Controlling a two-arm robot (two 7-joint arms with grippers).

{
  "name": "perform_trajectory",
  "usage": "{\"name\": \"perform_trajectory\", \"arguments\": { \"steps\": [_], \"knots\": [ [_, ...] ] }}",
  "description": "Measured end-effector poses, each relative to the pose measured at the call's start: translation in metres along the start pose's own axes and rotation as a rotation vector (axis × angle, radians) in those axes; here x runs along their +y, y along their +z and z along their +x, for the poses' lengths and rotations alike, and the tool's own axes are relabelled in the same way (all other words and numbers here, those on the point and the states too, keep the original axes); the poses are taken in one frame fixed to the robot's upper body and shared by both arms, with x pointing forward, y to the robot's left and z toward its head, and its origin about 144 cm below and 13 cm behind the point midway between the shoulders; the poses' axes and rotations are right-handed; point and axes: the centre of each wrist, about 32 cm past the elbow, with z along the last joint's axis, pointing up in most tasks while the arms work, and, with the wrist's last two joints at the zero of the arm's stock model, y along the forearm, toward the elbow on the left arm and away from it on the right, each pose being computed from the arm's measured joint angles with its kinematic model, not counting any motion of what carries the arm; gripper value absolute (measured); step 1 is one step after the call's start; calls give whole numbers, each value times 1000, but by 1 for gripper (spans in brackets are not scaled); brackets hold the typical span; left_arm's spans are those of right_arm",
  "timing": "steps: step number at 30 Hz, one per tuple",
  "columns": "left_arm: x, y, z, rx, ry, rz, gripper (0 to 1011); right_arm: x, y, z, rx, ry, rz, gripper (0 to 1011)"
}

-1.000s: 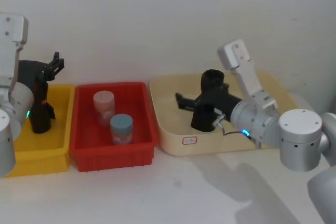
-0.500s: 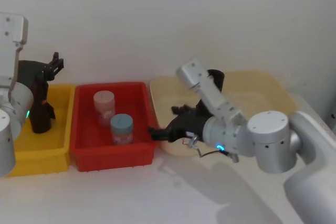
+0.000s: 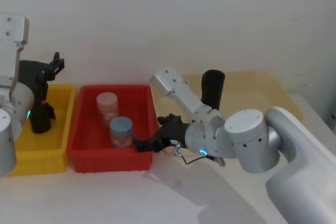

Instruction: Pick up the garbage bag with the one hand and transfer it to the other hand.

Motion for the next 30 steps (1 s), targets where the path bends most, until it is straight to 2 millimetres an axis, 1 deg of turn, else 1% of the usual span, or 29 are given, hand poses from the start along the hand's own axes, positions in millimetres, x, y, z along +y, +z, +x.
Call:
{"name": "perform_trajectory", "arguments": {
  "steps": [8,18,24,30],
  "knots": [
    [0,0,0,0,0,0,1000,-5,21,-11,-39,-12,4,1001],
    [0,0,0,0,0,0,1000,-11,38,-16,-66,-38,17,1000],
    [0,0,0,0,0,0,1000,-11,42,-18,-69,-39,12,1001],
    [0,0,0,0,0,0,1001,-3,41,-18,-63,-26,-9,1000]
  ]
}}
